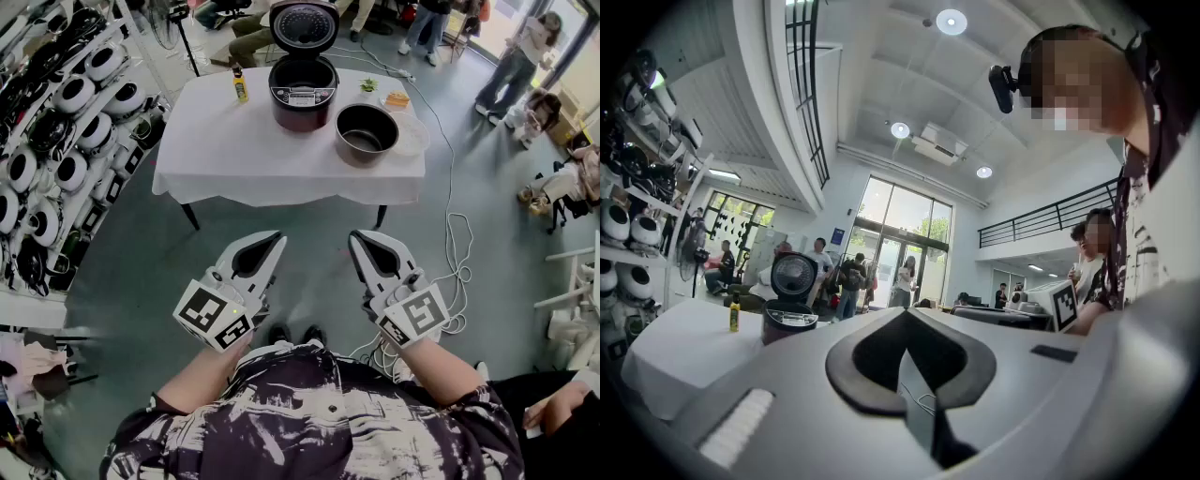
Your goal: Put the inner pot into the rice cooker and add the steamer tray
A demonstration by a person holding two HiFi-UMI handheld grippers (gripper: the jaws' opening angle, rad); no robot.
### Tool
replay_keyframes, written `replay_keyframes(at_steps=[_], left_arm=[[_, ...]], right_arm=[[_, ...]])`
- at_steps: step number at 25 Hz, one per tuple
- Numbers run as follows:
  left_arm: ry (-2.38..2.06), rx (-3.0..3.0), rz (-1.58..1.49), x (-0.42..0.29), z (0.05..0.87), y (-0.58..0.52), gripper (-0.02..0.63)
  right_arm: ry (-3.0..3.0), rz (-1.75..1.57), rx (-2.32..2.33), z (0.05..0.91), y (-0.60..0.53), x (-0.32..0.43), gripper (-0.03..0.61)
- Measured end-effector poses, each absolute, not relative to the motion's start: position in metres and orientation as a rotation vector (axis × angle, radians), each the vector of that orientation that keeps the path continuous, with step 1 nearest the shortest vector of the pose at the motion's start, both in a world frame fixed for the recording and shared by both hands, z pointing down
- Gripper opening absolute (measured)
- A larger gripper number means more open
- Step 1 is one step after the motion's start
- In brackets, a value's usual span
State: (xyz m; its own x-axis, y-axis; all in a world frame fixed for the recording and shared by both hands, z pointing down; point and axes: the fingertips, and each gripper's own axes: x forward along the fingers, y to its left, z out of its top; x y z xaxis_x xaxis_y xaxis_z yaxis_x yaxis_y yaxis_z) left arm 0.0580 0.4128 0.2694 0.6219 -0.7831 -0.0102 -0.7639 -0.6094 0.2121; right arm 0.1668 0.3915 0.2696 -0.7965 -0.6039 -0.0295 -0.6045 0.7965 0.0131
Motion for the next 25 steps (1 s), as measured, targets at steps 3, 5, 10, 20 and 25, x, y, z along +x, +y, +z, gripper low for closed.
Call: replay_keyframes(at_steps=[3,5,10,20,25], left_arm=[[-1.270,2.664,-0.147,0.056,0.269,0.409,0.005],[-1.265,2.667,-0.146,0.054,0.268,0.409,0.005],[-1.262,2.667,-0.145,0.055,0.267,0.410,0.005],[-1.259,2.658,-0.142,0.056,0.266,0.409,0.005],[-1.267,2.651,-0.152,0.061,0.263,0.400,0.005]], right_arm=[[2.947,0.039,-1.003,0.268,0.388,0.164,-0.009],[2.945,0.042,-1.005,0.267,0.388,0.162,-0.009],[2.951,0.040,-0.996,0.267,0.390,0.161,-0.009],[2.877,-0.090,-0.836,0.265,0.388,0.156,0.456],[2.897,-0.093,-0.809,0.269,0.385,0.160,0.483]])
